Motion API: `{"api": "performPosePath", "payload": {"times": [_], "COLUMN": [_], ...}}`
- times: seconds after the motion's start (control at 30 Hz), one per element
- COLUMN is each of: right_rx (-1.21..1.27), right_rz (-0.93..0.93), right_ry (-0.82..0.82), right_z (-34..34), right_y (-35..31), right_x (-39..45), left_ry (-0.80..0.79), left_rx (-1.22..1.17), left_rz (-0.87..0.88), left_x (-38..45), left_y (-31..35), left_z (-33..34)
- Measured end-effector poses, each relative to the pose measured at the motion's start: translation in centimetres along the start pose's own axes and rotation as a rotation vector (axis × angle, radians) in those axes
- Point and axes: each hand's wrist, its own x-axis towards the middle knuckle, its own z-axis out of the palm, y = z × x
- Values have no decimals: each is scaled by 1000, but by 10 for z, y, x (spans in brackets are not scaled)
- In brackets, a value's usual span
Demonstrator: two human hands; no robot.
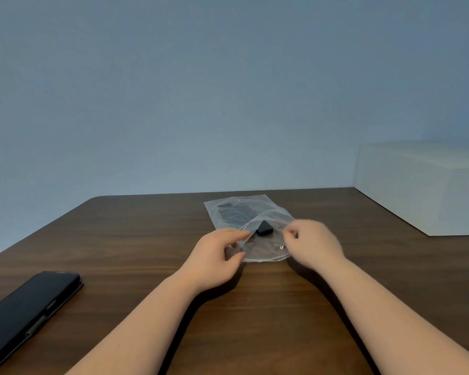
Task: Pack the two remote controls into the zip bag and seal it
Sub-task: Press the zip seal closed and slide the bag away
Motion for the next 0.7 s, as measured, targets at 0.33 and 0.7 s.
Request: {"api": "performPosePath", "payload": {"times": [0.33,0.7], "right_rx": [283,70], "right_rz": [41,25], "right_ry": [-67,119], "right_z": [-3,-28], "right_y": [14,7], "right_x": [4,1], "left_ry": [24,133], "left_rx": [36,206], "left_rz": [-48,-142], "left_x": [0,5], "left_y": [0,-5], "left_z": [-8,-13]}}
